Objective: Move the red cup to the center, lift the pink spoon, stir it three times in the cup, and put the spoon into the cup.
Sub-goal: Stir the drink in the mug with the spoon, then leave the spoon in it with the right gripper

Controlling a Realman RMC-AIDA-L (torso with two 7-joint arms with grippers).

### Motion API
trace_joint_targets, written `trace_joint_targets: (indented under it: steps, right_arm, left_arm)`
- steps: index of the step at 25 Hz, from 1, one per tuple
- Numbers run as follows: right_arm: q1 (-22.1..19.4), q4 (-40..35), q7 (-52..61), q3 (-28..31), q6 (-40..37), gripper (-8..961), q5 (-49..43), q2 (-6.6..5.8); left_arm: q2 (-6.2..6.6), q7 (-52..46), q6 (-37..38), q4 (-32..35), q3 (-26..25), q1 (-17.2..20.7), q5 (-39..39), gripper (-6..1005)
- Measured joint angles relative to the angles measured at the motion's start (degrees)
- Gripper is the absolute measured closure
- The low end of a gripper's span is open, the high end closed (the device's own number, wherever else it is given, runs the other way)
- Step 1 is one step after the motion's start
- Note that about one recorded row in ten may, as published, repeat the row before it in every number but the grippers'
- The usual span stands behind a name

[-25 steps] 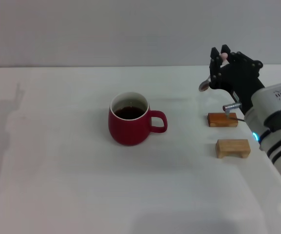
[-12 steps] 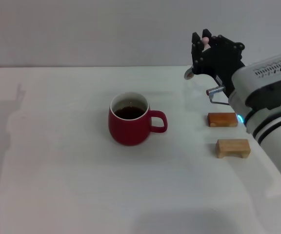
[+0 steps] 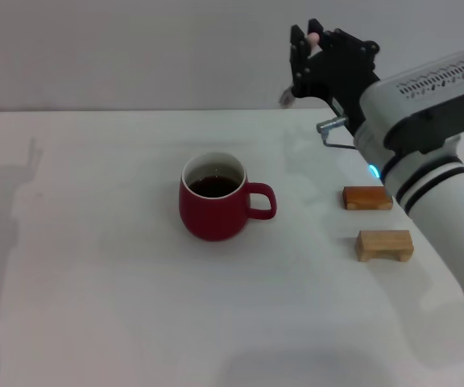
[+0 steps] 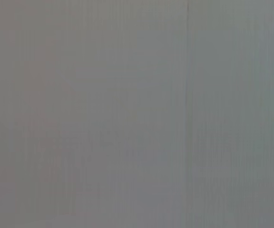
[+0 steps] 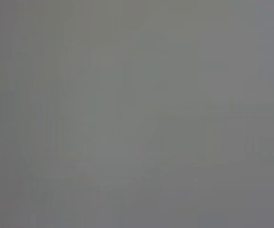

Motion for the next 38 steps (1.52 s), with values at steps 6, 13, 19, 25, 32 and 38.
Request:
trace_joint_targets:
  steps: [6,13,19,25,32,38]
  right_arm:
    - [1.4,1.1,0.2,-0.3,0.8,786,0.0,0.04]
    - [2.4,3.5,0.2,-2.3,1.8,785,-0.1,0.21]
    - [2.4,5.5,0.0,-3.3,3.8,785,-0.1,0.32]
    - [2.2,6.5,-0.2,-5.5,3.9,785,-0.1,0.53]
    - [1.6,7.9,0.0,-8.1,4.0,786,0.2,0.69]
    - [-0.5,9.6,-0.2,-9.6,4.0,786,0.3,0.79]
  left_arm:
    - [0.0,0.0,-0.1,0.0,0.0,-0.1,0.0,165]
    - [0.0,0.0,-0.6,0.0,0.0,-0.1,0.0,165]
    - [0.0,0.0,-0.7,-0.1,0.0,-0.1,0.0,165]
    - [0.0,0.0,-0.7,-0.2,0.0,0.0,0.0,165]
    - [0.0,0.0,-0.7,-0.3,0.0,0.2,0.0,165]
    - [0.0,0.0,-0.7,-0.3,0.0,0.3,0.0,165]
